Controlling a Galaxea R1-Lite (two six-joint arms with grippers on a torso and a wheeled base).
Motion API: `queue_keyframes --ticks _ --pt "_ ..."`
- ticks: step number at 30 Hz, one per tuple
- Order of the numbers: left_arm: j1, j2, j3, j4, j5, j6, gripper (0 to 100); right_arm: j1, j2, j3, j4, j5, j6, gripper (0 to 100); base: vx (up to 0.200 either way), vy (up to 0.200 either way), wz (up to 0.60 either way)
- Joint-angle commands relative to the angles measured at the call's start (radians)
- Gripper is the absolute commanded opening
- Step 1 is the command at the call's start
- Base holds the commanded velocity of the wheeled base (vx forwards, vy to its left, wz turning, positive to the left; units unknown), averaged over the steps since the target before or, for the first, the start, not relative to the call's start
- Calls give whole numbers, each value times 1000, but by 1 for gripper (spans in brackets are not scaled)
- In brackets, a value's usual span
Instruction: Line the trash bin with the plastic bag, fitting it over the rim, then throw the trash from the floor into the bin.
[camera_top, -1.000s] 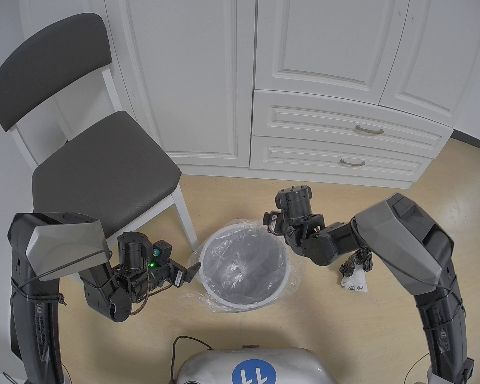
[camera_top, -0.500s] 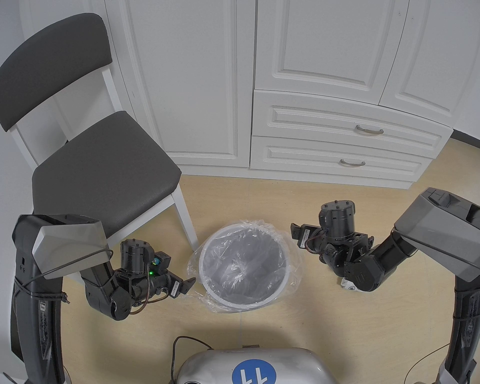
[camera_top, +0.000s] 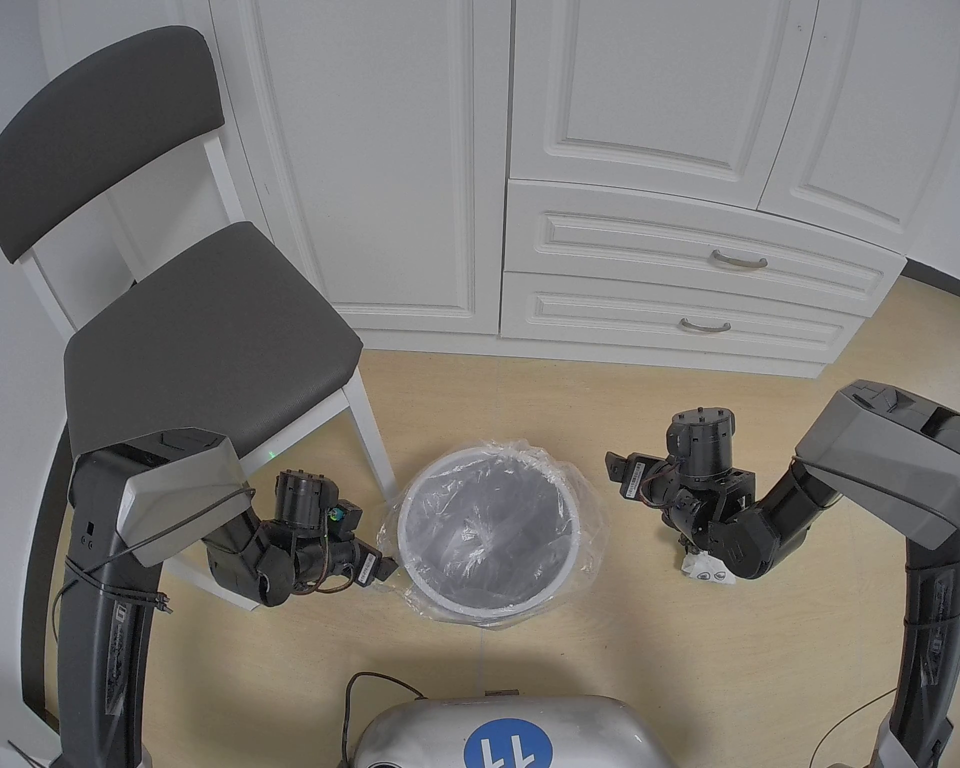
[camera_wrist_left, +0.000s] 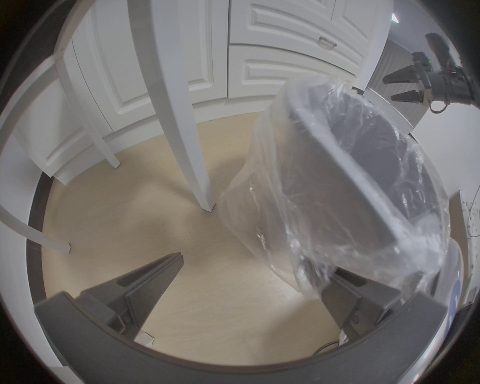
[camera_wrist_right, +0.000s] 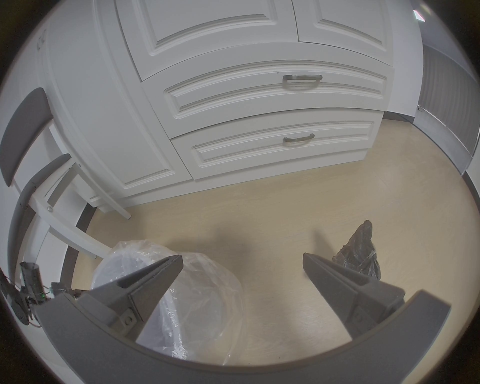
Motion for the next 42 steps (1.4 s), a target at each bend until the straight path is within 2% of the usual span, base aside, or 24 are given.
queue_keyframes --ticks 1,10,12,16,23,30,33,37,42 --pt "7 55 -135 99 -2 -4 100 -11 23 -3 -11 10 1 100 0 0 0" --pt "7 98 -374 367 -6 -10 100 -15 40 -15 -29 44 -1 100 0 0 0" --pt "7 127 -480 458 -23 -10 100 -19 44 -18 -31 46 -4 100 0 0 0" --pt "8 188 -586 488 -34 -7 100 -25 44 -15 -31 63 -4 100 0 0 0" --pt "17 251 -664 516 -100 -7 100 -32 52 -14 -31 87 -1 100 0 0 0" --pt "14 264 -687 523 -100 -3 100 -34 72 -17 -41 90 -6 100 0 0 0" --pt "10 279 -728 569 -80 14 100 -35 84 -15 -51 89 -9 100 0 0 0" --pt "11 284 -767 668 -2 108 100 -37 86 -9 -49 89 -12 100 0 0 0" --pt "11 288 -811 764 11 138 100 -37 86 -1 -48 89 -29 100 0 0 0"
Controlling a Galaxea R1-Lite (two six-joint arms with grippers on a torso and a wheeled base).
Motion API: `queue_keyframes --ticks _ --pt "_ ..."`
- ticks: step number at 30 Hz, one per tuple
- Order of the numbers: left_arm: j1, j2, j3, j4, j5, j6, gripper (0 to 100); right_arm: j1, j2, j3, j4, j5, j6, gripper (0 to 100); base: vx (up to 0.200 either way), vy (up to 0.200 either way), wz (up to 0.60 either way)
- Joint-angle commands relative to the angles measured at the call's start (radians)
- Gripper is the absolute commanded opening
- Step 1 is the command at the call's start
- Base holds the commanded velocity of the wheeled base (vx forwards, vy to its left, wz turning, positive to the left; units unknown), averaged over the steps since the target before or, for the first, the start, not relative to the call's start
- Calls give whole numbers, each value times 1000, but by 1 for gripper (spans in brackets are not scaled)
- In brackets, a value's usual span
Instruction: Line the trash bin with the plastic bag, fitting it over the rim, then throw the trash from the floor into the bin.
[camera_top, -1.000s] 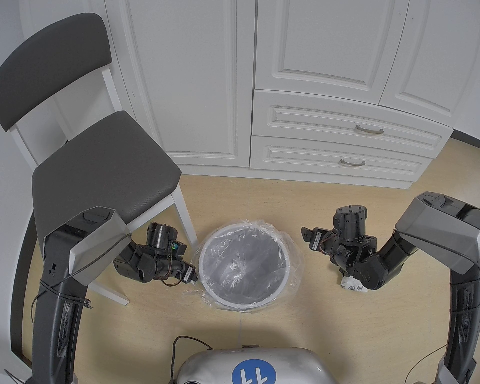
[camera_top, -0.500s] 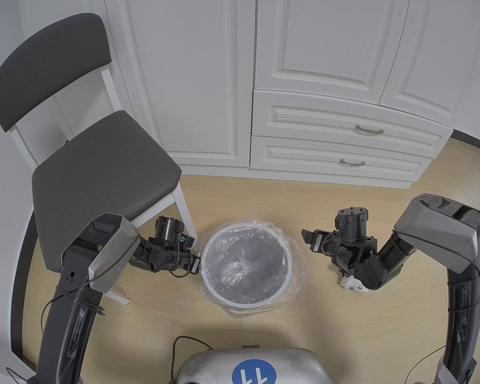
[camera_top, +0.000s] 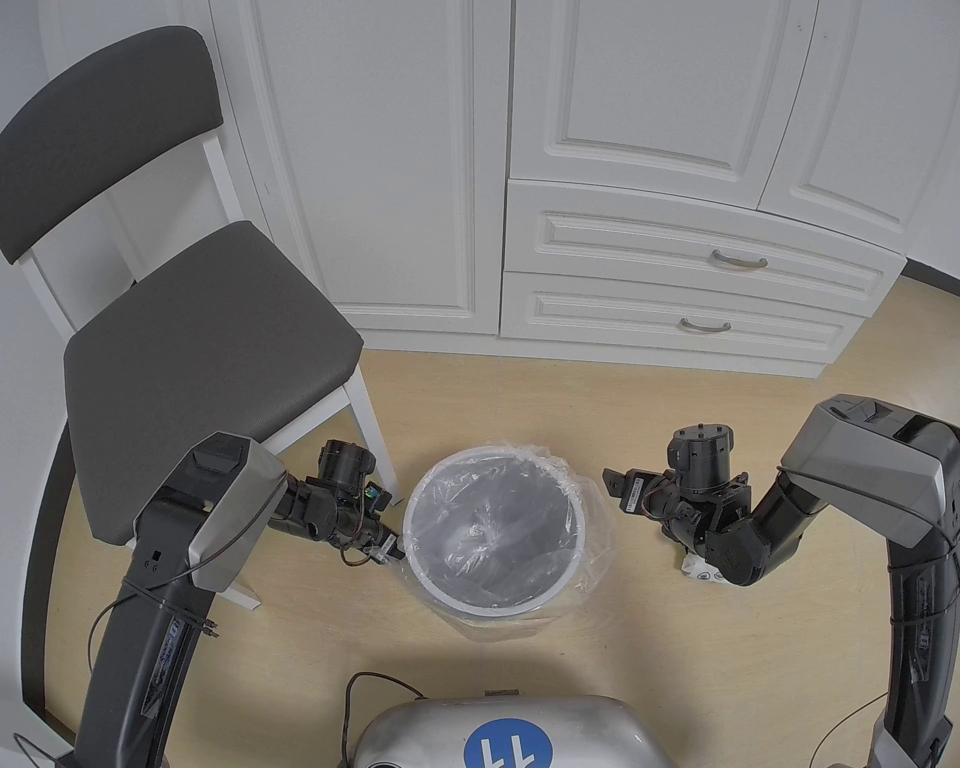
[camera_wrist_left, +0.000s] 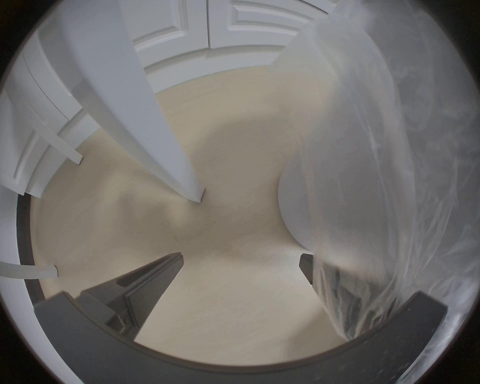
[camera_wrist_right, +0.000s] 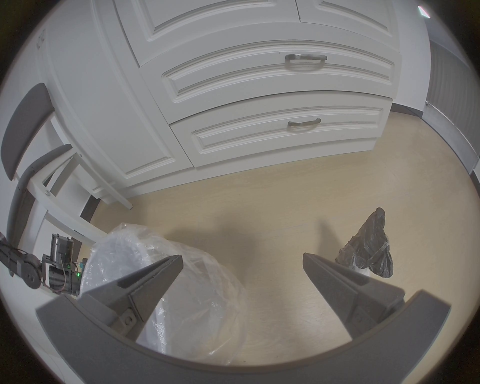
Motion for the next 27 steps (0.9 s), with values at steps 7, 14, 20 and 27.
queue_keyframes --ticks 7,14,20,27 --pt "0 91 -189 161 7 5 100 -5 14 8 0 -1 -17 100 0 0 0" --pt "0 108 -189 166 15 2 100 -9 25 6 2 1 -32 100 0 0 0" --pt "3 117 -189 154 6 8 100 -9 35 6 -1 1 -37 100 0 0 0" --pt "3 118 -189 146 11 5 100 -9 42 8 -1 1 -37 100 0 0 0"
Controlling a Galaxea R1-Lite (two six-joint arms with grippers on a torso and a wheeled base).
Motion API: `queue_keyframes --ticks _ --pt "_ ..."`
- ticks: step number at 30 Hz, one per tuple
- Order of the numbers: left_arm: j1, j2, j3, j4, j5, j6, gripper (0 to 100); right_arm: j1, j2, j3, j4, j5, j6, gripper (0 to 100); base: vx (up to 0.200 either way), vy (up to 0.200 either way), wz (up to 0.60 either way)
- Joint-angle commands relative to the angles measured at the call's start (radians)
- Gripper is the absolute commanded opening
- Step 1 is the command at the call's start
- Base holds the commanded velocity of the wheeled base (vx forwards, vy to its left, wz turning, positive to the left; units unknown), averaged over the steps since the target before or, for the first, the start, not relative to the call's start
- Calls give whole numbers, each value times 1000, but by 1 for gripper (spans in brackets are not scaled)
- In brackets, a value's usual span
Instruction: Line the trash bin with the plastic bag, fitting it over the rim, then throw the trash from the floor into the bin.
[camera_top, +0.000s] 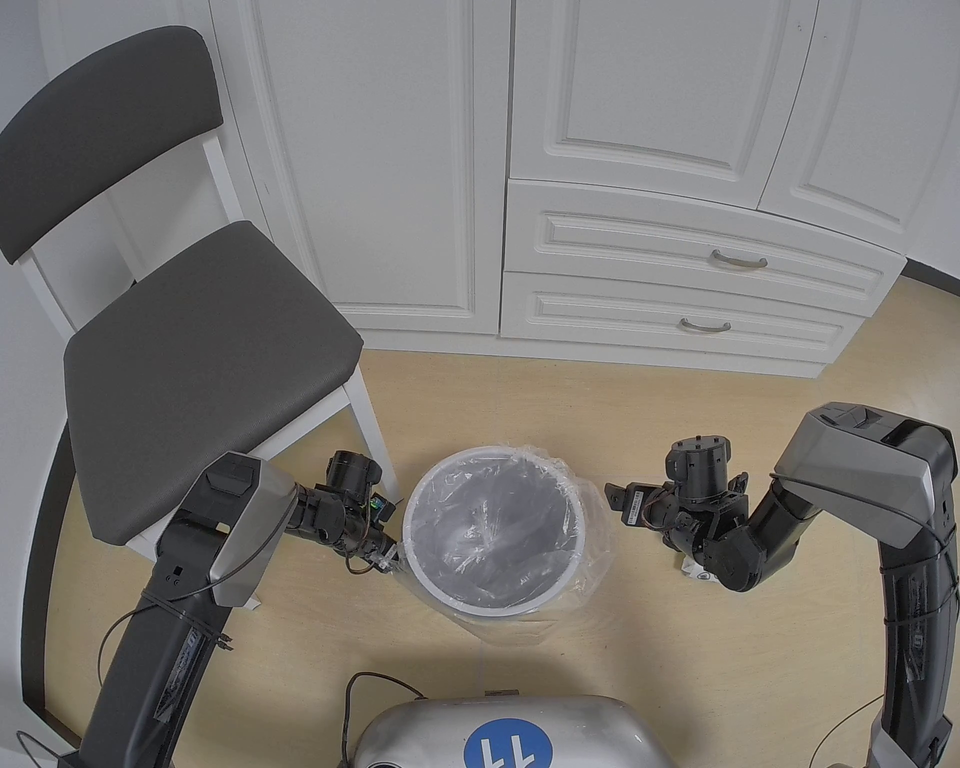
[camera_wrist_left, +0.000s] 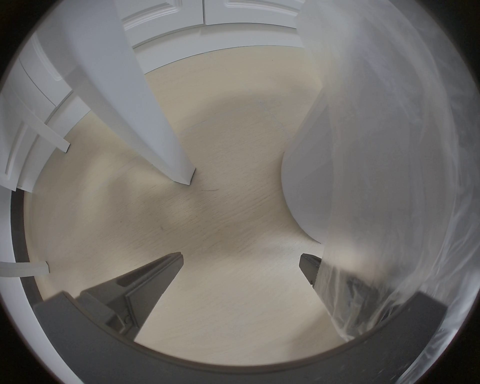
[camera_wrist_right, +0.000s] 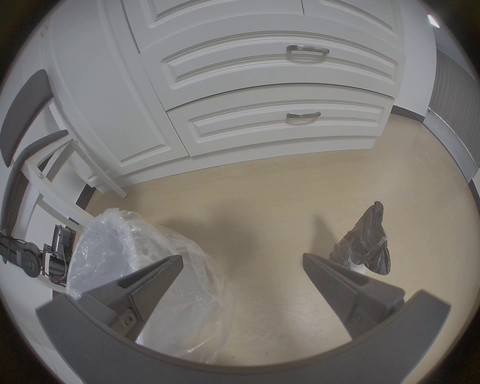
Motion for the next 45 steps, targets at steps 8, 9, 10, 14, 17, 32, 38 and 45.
queue_keyframes --ticks 8,9,10,14,17,32,38,45 --pt "2 -97 49 -42 2 -8 100 2 -42 25 0 25 1 100 0 0 0" --pt "3 -125 79 -44 -1 -8 100 2 -48 30 0 32 1 100 0 0 0" --pt "5 -153 113 -42 -2 -8 100 2 -53 33 0 35 3 100 0 0 0" --pt "13 -255 271 -67 -7 -8 100 0 -60 33 1 35 3 100 0 0 0" --pt "17 -297 351 -111 -16 -12 100 0 -68 36 1 35 3 100 0 0 0" --pt "2 -459 734 -453 -40 -254 100 -3 -119 70 1 48 3 100 0 0 0" --pt "5 -498 771 -453 -25 -250 100 -17 -126 70 3 48 3 100 0 0 0" --pt "-7 -582 862 -453 42 -245 100 -18 -211 145 -2 48 -63 100 0 0 0"
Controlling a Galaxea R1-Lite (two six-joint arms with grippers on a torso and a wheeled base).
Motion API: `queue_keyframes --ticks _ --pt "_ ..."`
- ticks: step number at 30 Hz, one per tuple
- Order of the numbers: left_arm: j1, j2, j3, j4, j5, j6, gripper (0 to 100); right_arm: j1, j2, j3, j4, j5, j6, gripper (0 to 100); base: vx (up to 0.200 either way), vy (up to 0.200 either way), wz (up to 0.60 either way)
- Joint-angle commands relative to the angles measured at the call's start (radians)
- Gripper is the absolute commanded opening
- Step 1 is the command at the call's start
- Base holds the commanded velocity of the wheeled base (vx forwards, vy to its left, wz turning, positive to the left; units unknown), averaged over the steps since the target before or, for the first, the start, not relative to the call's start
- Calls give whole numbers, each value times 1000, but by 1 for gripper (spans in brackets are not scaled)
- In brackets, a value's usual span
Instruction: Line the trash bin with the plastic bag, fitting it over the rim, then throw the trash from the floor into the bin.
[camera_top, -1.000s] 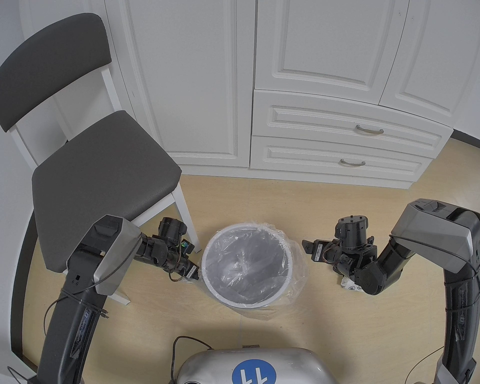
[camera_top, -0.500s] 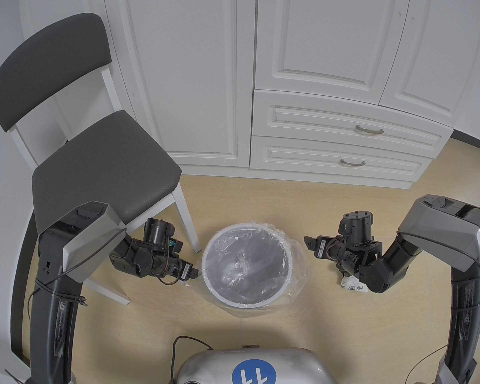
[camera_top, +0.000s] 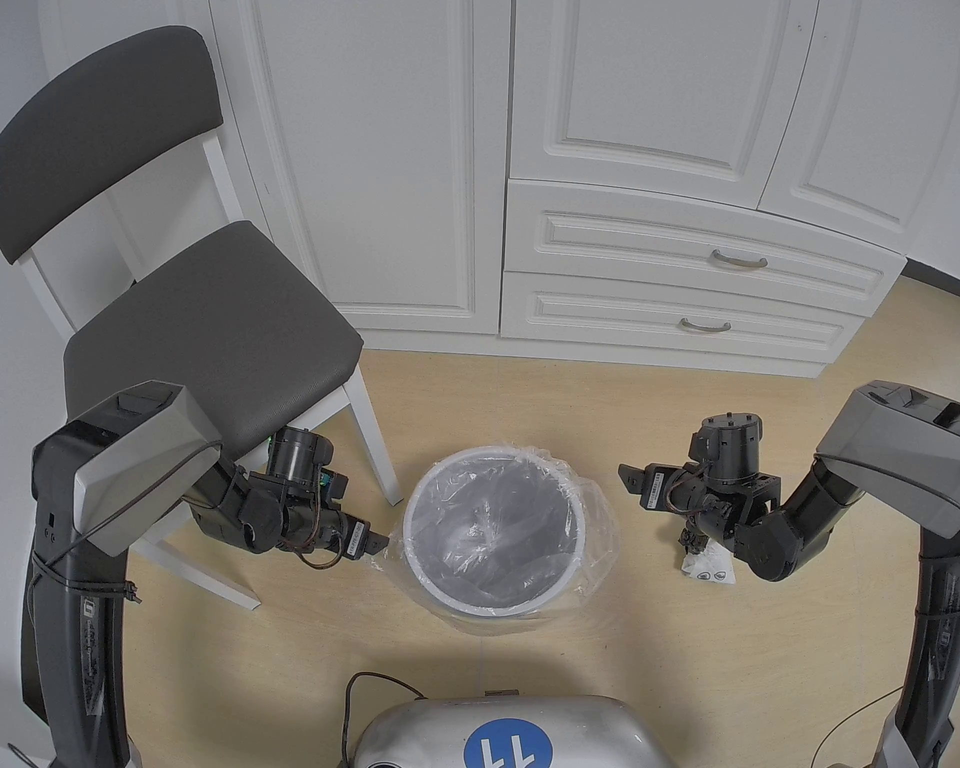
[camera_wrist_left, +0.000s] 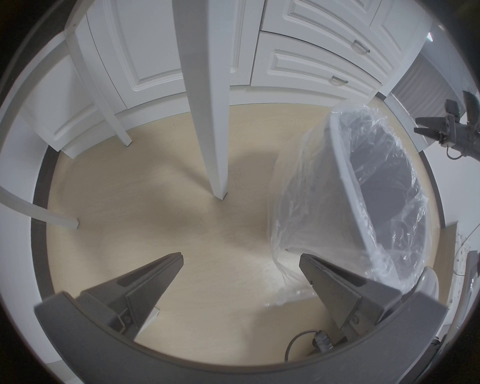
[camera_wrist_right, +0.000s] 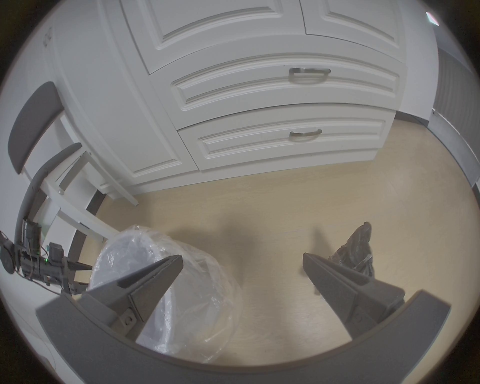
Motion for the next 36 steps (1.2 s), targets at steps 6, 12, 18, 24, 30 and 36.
queue_keyframes --ticks 6,12,18,24,30,36 --pt "-35 -144 147 -4 69 2 100 -4 -114 96 -4 1 -59 100 0 0 0" --pt "-72 -228 313 -123 71 -3 100 0 -129 143 -27 -1 -116 100 0 0 0" --pt "-138 -303 481 -253 95 -9 100 2 -149 245 -145 -2 -205 100 0 0 0" --pt "-257 -446 668 -371 166 -101 100 2 -278 504 -377 10 -410 100 0 0 0" --pt "-310 -649 869 -431 177 -136 100 -18 -385 611 -461 64 -504 100 0 0 0" --pt "-322 -885 1075 -529 175 -247 100 -4 -485 676 -469 64 -599 100 0 0 0"
